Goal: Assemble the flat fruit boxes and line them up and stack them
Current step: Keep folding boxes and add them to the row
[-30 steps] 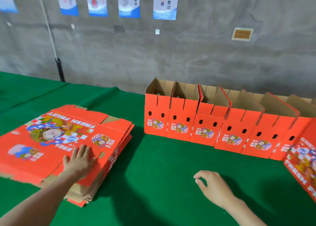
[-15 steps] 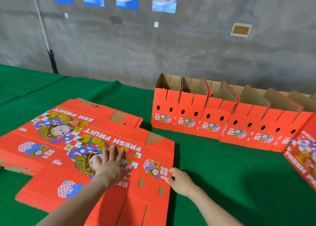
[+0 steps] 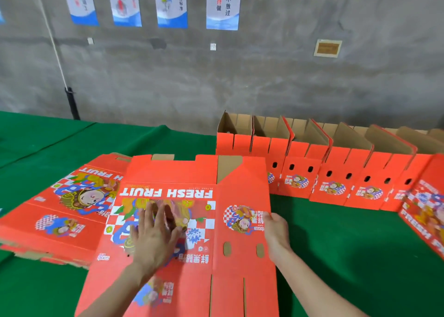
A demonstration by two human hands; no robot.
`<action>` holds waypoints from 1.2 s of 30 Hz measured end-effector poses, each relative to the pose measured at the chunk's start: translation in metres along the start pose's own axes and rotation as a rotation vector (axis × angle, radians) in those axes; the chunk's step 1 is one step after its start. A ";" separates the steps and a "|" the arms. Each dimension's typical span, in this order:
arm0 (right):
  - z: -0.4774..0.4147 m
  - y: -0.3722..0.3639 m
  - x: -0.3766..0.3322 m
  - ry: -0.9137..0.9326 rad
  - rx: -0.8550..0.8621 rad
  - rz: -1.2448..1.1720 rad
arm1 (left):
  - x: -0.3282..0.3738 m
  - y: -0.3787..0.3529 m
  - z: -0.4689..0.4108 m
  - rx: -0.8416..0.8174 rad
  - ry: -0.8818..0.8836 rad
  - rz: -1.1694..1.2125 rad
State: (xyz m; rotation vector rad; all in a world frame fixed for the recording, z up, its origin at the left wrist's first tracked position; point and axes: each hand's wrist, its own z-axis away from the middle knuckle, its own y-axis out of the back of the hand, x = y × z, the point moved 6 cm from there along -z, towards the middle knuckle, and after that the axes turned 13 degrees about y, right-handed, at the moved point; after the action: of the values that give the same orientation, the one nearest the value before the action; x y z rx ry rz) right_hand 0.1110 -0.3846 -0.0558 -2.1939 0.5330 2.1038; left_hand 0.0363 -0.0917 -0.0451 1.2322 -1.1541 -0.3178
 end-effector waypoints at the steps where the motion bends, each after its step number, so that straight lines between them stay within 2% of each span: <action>1: -0.003 0.011 -0.010 0.061 0.015 0.001 | 0.007 0.011 -0.003 0.026 0.004 0.057; 5: -0.013 0.073 -0.038 0.259 0.053 0.017 | 0.037 0.057 -0.012 0.153 -0.039 0.250; 8: -0.015 0.131 -0.041 0.338 0.071 0.009 | 0.050 0.086 -0.020 0.248 -0.062 0.376; 10: -0.012 0.168 -0.043 0.384 0.103 0.029 | 0.056 0.096 -0.025 0.254 -0.060 0.516; 12: -0.007 0.200 -0.044 0.417 0.153 0.027 | 0.061 0.090 -0.029 0.053 0.020 0.828; 14: 0.000 0.225 -0.043 0.421 0.185 0.010 | 0.072 0.068 -0.022 -0.294 0.148 1.093; 18: 0.016 0.257 -0.036 0.406 0.205 0.009 | 0.092 0.034 -0.007 -0.708 0.116 1.332; 21: 0.025 0.272 -0.027 0.371 0.250 -0.033 | 0.112 0.023 0.008 -0.873 0.025 1.354; 23: 0.030 0.281 -0.017 0.340 0.290 -0.024 | 0.124 0.021 0.013 -0.844 -0.017 1.368; 25: 0.035 0.282 -0.014 0.304 0.286 -0.006 | 0.133 0.025 0.015 -0.724 -0.054 1.390; 28: 0.038 0.277 -0.027 0.349 0.231 0.188 | 0.147 0.037 0.027 -0.593 -0.148 1.393; 30: 0.046 0.276 -0.056 0.515 0.323 0.411 | 0.155 0.044 0.042 -0.571 -0.240 1.368; 33: 0.070 0.263 -0.111 0.877 0.426 0.593 | 0.162 0.053 0.061 -0.541 -0.319 1.359; 35: 0.070 0.248 -0.127 0.907 0.296 0.610 | 0.164 0.059 0.071 -0.532 -0.345 1.378; 36: 0.065 0.240 -0.128 0.816 0.180 0.562 | 0.164 0.062 0.076 -0.537 -0.359 1.385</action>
State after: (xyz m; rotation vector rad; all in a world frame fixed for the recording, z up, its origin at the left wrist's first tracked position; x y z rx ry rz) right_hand -0.0206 -0.5657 0.1118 -2.9582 1.4517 1.0982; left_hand 0.0242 -0.2320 0.0831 -0.2505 -1.8014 0.2225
